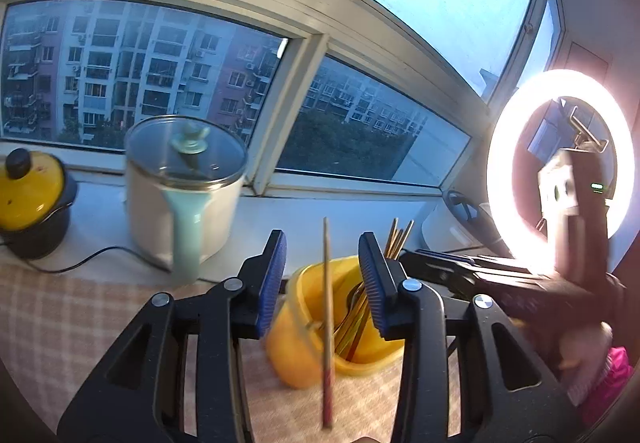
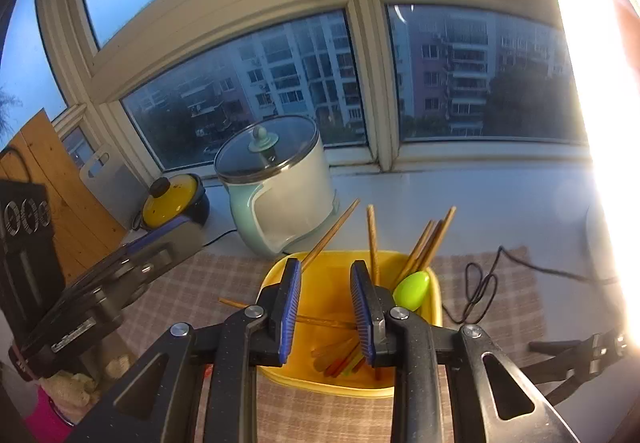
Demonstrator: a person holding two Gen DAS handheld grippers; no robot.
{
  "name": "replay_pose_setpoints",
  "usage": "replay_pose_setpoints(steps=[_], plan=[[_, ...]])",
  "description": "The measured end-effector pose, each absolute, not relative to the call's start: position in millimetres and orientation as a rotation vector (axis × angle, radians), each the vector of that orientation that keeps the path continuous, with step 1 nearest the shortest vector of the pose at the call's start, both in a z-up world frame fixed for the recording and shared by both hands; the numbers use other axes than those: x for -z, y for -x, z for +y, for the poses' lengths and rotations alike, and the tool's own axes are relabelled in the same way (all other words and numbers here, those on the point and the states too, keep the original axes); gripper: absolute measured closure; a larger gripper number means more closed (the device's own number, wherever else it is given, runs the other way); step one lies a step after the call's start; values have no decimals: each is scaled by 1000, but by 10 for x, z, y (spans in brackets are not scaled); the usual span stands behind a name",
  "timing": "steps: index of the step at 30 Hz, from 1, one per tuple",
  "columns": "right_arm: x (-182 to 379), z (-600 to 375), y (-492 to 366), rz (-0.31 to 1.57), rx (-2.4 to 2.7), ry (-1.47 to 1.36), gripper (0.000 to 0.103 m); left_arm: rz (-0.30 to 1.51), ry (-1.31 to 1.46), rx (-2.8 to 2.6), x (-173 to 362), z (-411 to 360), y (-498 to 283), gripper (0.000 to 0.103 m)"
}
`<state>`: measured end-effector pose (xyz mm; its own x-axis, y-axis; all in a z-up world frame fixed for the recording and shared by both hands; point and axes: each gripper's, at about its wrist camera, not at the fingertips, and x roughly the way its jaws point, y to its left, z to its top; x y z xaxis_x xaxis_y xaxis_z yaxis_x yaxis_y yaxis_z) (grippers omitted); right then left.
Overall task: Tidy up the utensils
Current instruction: 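Withdraw the left tool while the right tool grasps a standing chopstick in the bin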
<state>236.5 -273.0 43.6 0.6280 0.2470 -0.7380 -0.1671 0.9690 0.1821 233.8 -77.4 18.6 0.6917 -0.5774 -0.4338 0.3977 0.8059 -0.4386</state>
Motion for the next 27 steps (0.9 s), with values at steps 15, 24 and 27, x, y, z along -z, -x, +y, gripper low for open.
replay_pose_setpoints(steps=[15,24,27], plan=[[-122,-2614,-2573,961,-248,-174,78,667,310,482,-209,-5,-1883,39],[-41,-2635,-2696,992,-238,-223,78,790,-15,306,173,-23,-1461,39],[-3,-2639,-2736,1007,-248,-266,78,824,-51,296,352,0,-1331,39]])
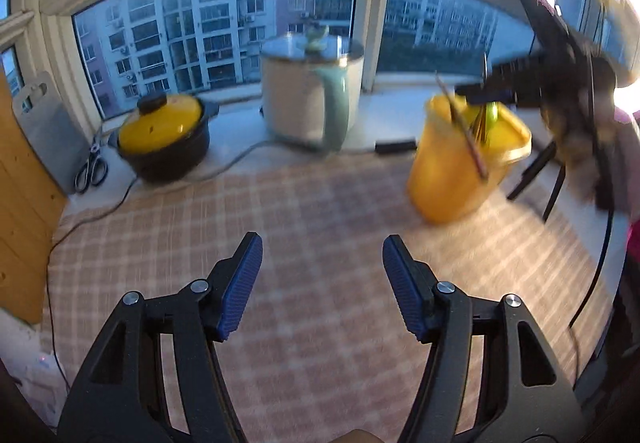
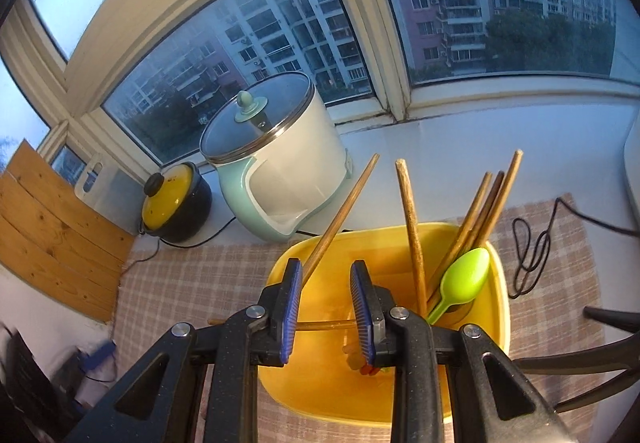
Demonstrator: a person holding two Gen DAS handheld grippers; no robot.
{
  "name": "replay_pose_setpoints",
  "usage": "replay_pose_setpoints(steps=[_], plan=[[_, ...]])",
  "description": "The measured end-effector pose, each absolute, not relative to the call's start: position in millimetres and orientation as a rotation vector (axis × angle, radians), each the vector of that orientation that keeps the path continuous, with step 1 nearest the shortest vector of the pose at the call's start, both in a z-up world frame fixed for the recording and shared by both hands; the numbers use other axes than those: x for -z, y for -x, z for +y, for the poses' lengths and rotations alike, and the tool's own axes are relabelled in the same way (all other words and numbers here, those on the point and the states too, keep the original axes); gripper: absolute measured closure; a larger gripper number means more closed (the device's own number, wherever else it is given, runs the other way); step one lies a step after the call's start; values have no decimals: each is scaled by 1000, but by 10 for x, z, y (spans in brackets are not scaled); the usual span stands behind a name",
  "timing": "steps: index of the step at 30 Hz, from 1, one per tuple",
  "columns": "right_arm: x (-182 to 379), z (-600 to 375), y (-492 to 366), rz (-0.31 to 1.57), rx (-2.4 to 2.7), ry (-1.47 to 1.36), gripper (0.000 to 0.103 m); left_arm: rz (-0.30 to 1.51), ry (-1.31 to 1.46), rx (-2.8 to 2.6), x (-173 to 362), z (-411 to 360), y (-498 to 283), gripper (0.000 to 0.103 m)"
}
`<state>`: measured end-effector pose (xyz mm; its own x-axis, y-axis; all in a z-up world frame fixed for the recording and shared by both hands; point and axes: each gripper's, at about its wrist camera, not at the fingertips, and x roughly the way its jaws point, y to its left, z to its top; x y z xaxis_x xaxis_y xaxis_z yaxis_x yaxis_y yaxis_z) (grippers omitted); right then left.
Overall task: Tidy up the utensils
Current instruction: 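Withdraw the left tool while the right tool grasps a standing chopstick in the bin, then push the chopstick down into the bin with the right tool and release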
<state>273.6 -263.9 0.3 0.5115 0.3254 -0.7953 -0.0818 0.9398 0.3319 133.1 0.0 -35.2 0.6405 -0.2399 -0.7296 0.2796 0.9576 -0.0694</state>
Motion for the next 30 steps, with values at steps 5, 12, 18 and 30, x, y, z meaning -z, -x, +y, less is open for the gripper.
replay_pose_setpoints(steps=[5,12,18,30], plan=[[70,-2623,-2797,1030,-252,-307,78,878,-12,291,570,87,-1228,39],[153,-2581,-2883,1060,-256,-334,87,908,30,283,688,150,-1148,39],[50,-2590,-2779,1029,-251,-321,99,925,48,283,753,188,-1124,39],[-506,-2573,-2609,724,-207,-147,99,924,60,320,736,61,-1079,39]])
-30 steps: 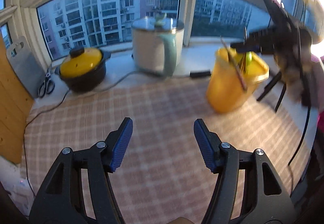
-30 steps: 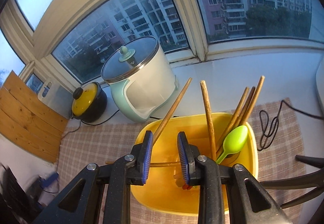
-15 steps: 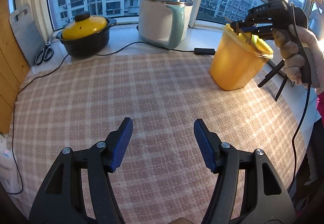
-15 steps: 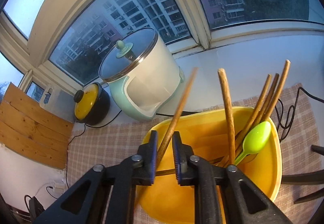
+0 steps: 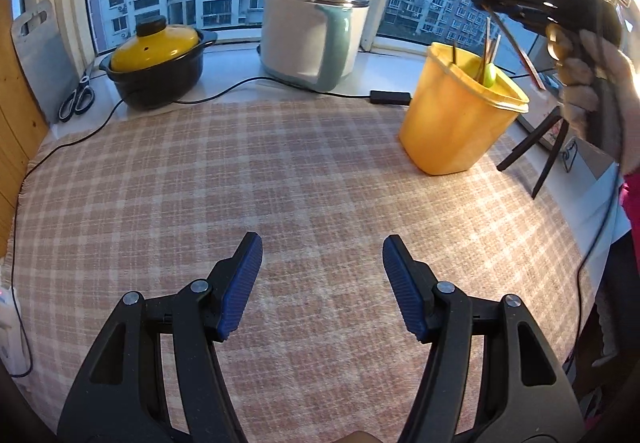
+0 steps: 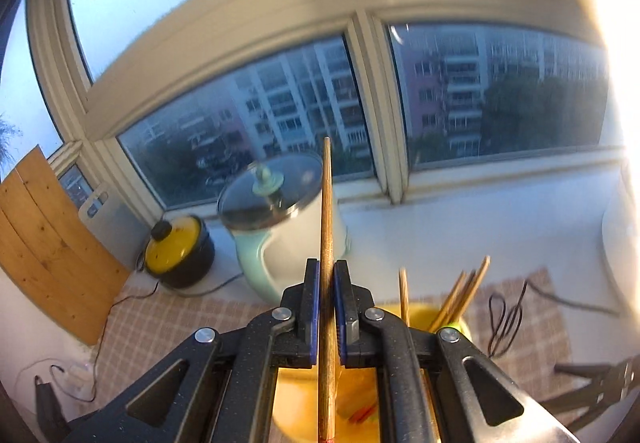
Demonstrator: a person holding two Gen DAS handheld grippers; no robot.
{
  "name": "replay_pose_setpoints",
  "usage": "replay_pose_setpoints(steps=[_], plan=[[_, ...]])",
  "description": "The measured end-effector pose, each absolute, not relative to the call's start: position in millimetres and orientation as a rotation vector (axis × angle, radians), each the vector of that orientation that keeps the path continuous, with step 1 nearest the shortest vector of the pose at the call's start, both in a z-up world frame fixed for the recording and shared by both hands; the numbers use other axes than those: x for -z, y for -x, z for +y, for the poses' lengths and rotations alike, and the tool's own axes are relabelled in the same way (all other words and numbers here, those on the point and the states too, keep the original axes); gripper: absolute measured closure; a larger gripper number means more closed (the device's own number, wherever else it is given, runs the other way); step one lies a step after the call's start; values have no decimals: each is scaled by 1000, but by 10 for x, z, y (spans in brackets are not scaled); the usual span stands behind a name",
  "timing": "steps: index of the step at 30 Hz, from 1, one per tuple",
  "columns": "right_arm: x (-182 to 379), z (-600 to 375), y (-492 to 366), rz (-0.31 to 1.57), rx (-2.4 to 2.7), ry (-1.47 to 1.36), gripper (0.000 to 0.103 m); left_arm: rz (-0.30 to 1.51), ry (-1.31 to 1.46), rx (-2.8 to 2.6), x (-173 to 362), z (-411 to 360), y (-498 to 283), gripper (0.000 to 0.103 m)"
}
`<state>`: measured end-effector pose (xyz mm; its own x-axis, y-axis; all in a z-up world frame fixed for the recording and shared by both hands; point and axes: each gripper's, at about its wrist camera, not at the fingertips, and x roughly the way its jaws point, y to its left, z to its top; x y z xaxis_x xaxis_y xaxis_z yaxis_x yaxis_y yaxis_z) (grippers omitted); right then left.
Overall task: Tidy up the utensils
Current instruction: 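Push the chopstick down into the bin with the right tool and release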
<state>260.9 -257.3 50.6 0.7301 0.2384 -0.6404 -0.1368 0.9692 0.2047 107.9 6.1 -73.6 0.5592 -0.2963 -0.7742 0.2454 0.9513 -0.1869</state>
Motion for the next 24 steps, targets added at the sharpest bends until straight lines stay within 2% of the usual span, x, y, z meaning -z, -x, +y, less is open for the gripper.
replay_pose_setpoints(steps=[13,22,23,24], plan=[[-240,-2392,-2627,563,-131,-27,99,962,91,307,860,187,-925,39],[-194,-2443,-2400,593,-158,-4,98,941,91,306,777,196,-878,39],[-209,-2449,-2362,599,-160,3,97,932,90,305,750,180,-869,39],[-226,-2456,-2330,609,-169,6,90,922,89,305,721,161,-859,39]])
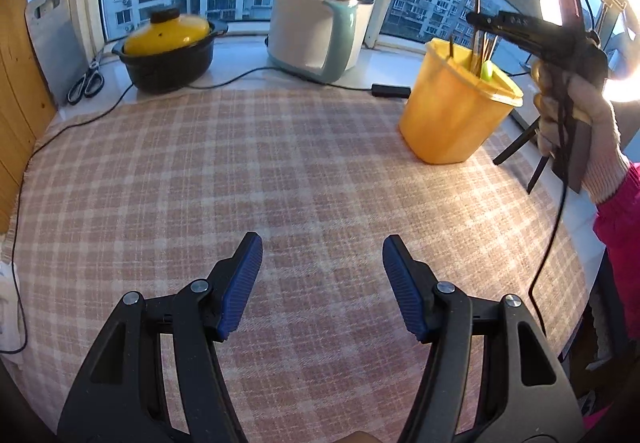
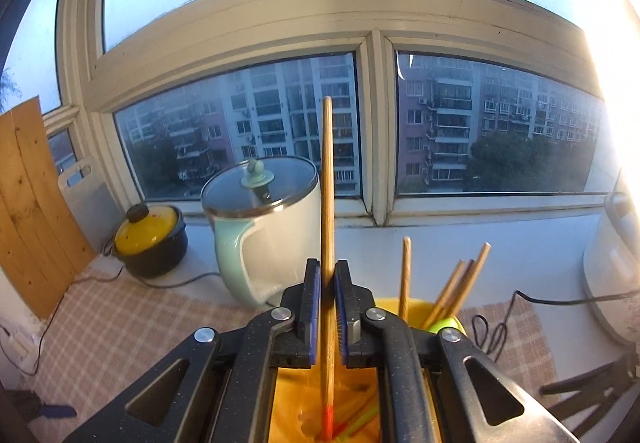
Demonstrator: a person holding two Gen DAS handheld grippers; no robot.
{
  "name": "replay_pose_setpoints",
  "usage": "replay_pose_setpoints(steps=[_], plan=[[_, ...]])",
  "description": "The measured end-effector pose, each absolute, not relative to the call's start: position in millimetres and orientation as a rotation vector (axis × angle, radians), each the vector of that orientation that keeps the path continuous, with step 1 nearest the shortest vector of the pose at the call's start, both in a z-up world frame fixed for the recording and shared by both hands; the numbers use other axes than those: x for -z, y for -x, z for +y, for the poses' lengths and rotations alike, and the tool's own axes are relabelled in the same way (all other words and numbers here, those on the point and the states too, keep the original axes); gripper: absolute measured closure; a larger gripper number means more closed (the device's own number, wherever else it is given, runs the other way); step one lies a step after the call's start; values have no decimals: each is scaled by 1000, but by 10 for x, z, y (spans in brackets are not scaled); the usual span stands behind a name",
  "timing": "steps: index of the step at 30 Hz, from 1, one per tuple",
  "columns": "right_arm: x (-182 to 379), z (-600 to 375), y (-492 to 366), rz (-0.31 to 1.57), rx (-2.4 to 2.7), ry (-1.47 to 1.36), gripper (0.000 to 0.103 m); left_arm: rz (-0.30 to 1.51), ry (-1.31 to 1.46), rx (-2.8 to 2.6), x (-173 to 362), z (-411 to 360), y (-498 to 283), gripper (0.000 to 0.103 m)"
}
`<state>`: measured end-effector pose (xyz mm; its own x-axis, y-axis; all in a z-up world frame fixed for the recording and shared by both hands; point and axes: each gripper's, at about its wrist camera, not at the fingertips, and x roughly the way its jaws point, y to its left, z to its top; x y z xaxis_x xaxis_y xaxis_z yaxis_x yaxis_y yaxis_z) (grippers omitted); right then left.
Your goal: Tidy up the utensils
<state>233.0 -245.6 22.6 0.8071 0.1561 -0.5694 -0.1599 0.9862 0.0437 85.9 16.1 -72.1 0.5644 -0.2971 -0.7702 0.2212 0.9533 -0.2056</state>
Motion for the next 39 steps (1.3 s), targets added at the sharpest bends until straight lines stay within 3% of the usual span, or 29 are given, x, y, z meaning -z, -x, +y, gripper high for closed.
replay_pose_setpoints(steps=[1,2,14,16,20,31,39], plan=[[-239,-2463,-2291,617,-178,8,81,915,86,305,701,144,-853,39],[-257,-2471,-2242,627,-184,9,77,904,80,303,666,120,-841,39],[-302,-2553,-1426,747,-204,-7,73,763,24,285,186,-152,-560,38],[-290,-2581,-1251,759,-204,-20,66,744,15,283,107,-194,-502,38],[-274,-2626,-969,766,-193,-21,55,701,-8,271,-36,-297,-378,25],[-356,-2697,-311,722,-143,-27,16,635,-74,268,-249,-583,-152,9],[-407,-2733,-39,695,-77,-7,1,612,-86,265,-304,-754,-68,1]])
